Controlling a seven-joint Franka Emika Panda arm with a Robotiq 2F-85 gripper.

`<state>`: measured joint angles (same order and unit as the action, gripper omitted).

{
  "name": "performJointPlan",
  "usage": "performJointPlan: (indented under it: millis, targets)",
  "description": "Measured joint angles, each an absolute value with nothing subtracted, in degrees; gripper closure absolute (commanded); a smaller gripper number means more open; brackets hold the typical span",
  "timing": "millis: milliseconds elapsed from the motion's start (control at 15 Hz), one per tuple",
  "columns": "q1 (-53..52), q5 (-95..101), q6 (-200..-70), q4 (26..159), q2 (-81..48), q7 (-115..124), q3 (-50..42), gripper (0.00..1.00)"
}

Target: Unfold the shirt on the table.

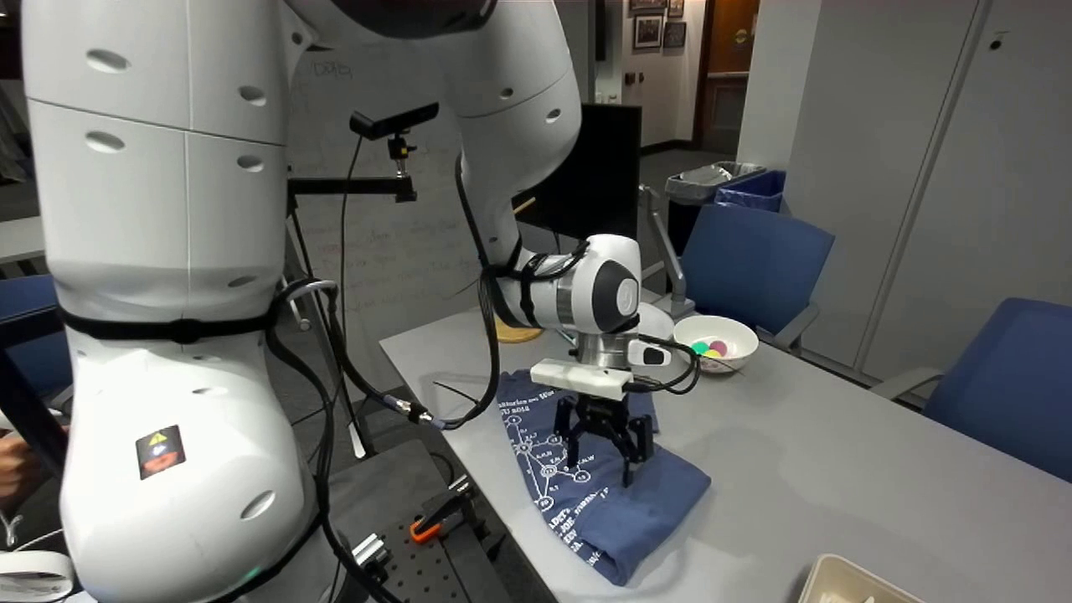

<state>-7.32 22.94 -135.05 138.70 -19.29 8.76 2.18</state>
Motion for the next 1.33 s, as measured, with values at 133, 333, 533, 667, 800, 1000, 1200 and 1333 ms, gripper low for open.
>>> performJointPlan:
  millis: [133, 333, 533, 667, 800, 1000, 1200, 1333]
  targets:
    - [-7.9, 26.5, -137.1, 139.6, -19.5, 11.8, 1.0, 0.00]
    - [-8.8, 31.9, -140.4, 140.9, -20.1, 16.5, -1.0, 0.00]
    - [-9.9, 37.4, -143.2, 142.0, -21.2, 21.8, -2.7, 0.00]
    - [-10.6, 40.5, -144.5, 142.7, -22.1, 25.3, -3.4, 0.00]
    - [-11.3, 42.4, -145.2, 143.1, -23.0, 28.3, -3.5, 0.00]
    - [-12.7, 44.5, -145.5, 143.2, -24.1, 31.3, -3.5, 0.00]
    - [-13.9, 47.6, -145.5, 143.1, -24.6, 33.7, -3.5, 0.03]
    - [-14.1, 50.7, -145.5, 143.1, -24.9, 35.3, -3.6, 0.10]
